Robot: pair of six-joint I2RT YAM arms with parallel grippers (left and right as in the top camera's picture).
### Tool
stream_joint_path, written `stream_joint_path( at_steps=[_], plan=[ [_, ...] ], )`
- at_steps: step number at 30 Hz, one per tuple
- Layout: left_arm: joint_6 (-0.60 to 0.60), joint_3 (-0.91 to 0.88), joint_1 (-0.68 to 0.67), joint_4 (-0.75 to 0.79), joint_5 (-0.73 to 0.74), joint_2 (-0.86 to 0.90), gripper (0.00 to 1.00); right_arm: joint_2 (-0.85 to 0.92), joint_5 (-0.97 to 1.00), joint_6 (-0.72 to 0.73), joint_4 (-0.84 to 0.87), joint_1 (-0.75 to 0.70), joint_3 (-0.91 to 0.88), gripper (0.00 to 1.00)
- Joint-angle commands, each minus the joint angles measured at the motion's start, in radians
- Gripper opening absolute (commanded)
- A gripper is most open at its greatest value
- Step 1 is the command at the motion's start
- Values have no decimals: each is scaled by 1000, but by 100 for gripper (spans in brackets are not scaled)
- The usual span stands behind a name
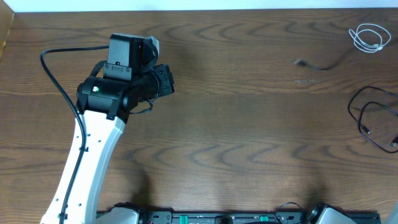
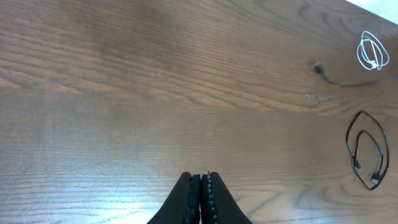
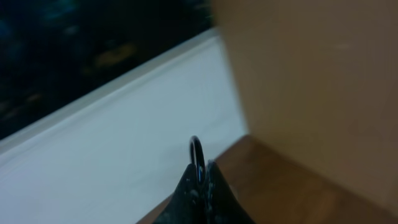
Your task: Untangle cables
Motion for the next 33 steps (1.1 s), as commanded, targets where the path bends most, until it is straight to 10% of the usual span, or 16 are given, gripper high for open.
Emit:
stream_joint_path(
  at_steps=[1, 10, 12, 14, 15, 26, 33],
  plan=[
    [13, 0, 4, -2, -12, 4, 8, 44, 89, -14, 19, -71, 0, 1],
    [13, 0, 4, -2, -12, 4, 8, 232, 185, -7, 58, -185, 0, 7],
    [13, 0, 4, -2, -12, 4, 8, 265, 185, -5, 55, -187, 0, 40],
    [13, -3, 4, -2, -12, 4, 8, 289, 171, -6, 39, -185, 0, 95],
    [13, -6, 4, -2, -12, 4, 8, 296, 141, -5, 10, -180, -1, 99],
    [13, -14, 4, -2, -12, 5, 8, 297, -195, -5, -287, -81, -1, 99],
    [13, -14, 4, -2, -12, 6, 36, 297, -302, 13, -436, 53, -1, 99]
  ],
)
